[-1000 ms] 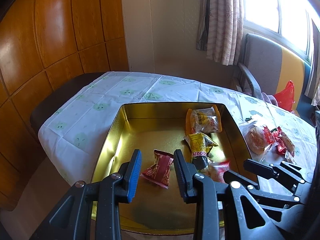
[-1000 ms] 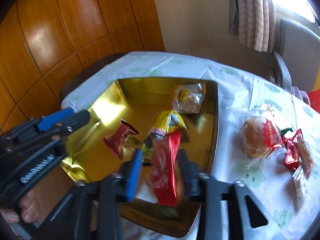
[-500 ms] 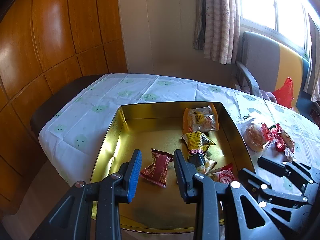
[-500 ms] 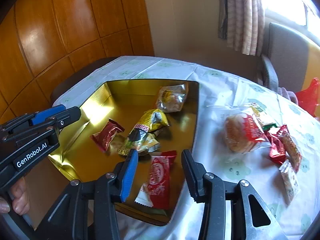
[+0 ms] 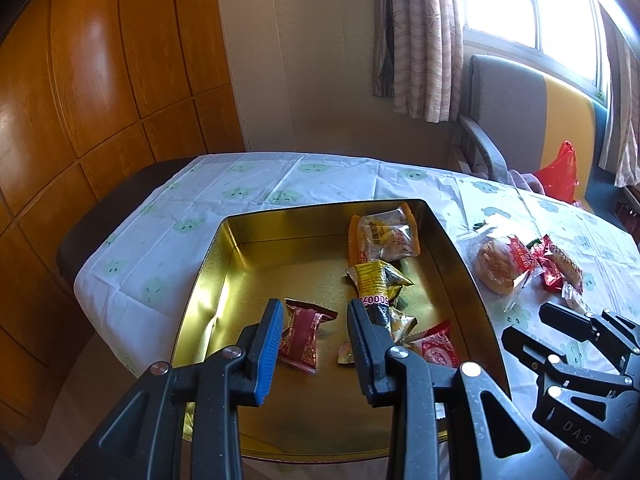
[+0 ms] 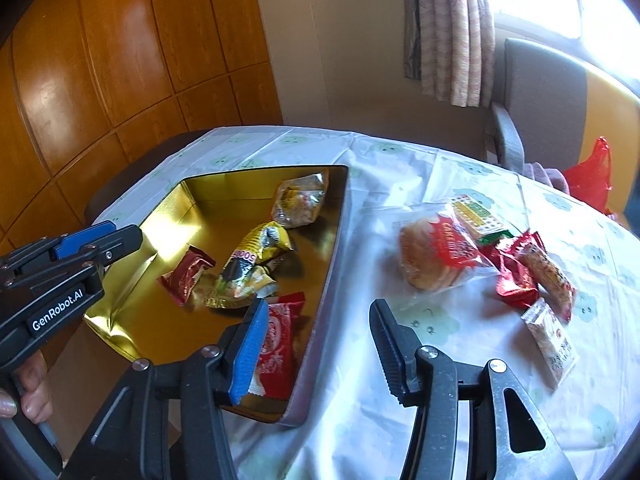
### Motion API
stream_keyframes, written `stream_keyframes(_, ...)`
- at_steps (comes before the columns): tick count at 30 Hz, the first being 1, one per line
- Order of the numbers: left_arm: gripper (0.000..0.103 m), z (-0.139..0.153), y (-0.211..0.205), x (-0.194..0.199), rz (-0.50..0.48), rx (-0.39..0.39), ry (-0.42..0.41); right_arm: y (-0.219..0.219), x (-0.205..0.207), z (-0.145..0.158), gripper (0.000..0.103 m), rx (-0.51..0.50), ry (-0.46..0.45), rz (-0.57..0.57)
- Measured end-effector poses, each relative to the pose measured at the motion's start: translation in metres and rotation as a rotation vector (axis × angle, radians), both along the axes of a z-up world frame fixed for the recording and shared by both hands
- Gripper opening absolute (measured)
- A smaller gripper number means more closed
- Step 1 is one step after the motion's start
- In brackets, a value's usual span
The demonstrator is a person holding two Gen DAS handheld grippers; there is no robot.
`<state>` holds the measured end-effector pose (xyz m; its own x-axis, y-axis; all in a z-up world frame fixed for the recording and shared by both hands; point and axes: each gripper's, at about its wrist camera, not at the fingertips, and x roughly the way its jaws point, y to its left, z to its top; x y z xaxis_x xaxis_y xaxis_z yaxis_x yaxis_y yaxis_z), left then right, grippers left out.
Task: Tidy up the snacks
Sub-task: 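Open both grippers to drop the yellow packet and red wafer bar into the tin, then move both open grippers away from the tin toward the snack pile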
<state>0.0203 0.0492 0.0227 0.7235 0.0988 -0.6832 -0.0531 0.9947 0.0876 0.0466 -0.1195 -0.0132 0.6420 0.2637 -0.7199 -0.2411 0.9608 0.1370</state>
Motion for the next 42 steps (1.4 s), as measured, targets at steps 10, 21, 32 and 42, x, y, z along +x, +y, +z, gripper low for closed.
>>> stream_keyframes(10, 0.033, 0.000, -0.013, 0.000, -0.036, 0.019, 0.005, -0.023, -0.006, -0.002, 0.056, 0.010, 0.006, -0.057)
stream_keyframes(21, 0.033, -0.002, -0.025, 0.000, -0.067, 0.038, 0.014, -0.044, -0.011, -0.005, 0.058, 0.016, 0.010, -0.104)
stream_keyframes(32, 0.033, -0.003, -0.046, 0.002, -0.130, 0.062, 0.022, -0.068, -0.017, -0.012, 0.059, 0.032, 0.021, -0.164)
stream_keyframes(42, 0.033, -0.005, -0.066, 0.005, -0.177, 0.082, 0.030, -0.086, -0.020, -0.017, 0.060, 0.048, 0.032, -0.208)
